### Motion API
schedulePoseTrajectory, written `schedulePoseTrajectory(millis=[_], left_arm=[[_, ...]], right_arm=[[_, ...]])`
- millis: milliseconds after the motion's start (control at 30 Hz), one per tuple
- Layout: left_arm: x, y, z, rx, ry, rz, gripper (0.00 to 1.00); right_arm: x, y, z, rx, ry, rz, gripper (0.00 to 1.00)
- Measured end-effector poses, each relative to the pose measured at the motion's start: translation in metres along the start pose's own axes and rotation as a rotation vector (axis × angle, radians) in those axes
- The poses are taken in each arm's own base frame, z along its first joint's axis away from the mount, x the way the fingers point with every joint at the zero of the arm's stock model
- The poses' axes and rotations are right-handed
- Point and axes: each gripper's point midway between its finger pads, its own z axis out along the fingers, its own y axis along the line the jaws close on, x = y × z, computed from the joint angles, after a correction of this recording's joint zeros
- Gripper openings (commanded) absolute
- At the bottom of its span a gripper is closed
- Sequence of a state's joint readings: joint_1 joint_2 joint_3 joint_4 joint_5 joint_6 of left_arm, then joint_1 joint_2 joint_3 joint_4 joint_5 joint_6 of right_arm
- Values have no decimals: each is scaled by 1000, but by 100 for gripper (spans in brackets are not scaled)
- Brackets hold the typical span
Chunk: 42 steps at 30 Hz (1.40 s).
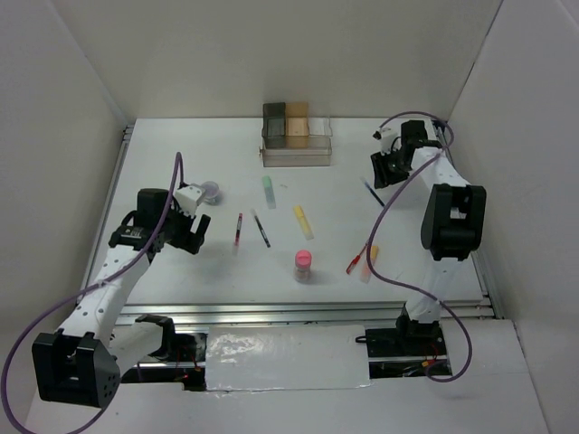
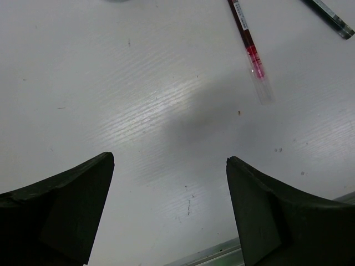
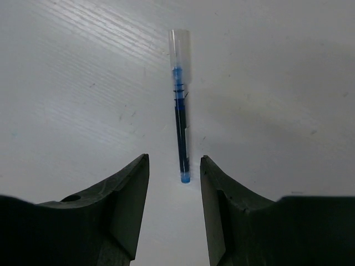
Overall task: Sort the stationery into containers
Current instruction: Pick up the pen from the center of the board.
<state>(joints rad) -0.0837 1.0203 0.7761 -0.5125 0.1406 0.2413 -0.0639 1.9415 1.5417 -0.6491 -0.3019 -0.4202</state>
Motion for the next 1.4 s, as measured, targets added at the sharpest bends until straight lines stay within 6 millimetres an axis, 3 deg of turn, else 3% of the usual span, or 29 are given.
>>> schedulePoseTrajectory(millis=[300, 867, 1167, 1300, 1400], left_arm=[[9, -2, 8, 19, 50, -9, 90], [13, -3, 11, 25, 67, -12, 87], [13, -3, 11, 26, 68, -11, 86], [13, -3, 11, 26, 69, -11, 85], [13, -3, 12, 27, 70, -12, 85]], right_arm=[[2, -14, 37, -35, 80, -22, 48], [24, -9, 61, -45, 189, -111, 43], [19, -10, 66, -49, 221, -182, 11], [20, -5, 66, -66, 235, -249, 5], [20, 11, 63, -78, 242, -350, 4]])
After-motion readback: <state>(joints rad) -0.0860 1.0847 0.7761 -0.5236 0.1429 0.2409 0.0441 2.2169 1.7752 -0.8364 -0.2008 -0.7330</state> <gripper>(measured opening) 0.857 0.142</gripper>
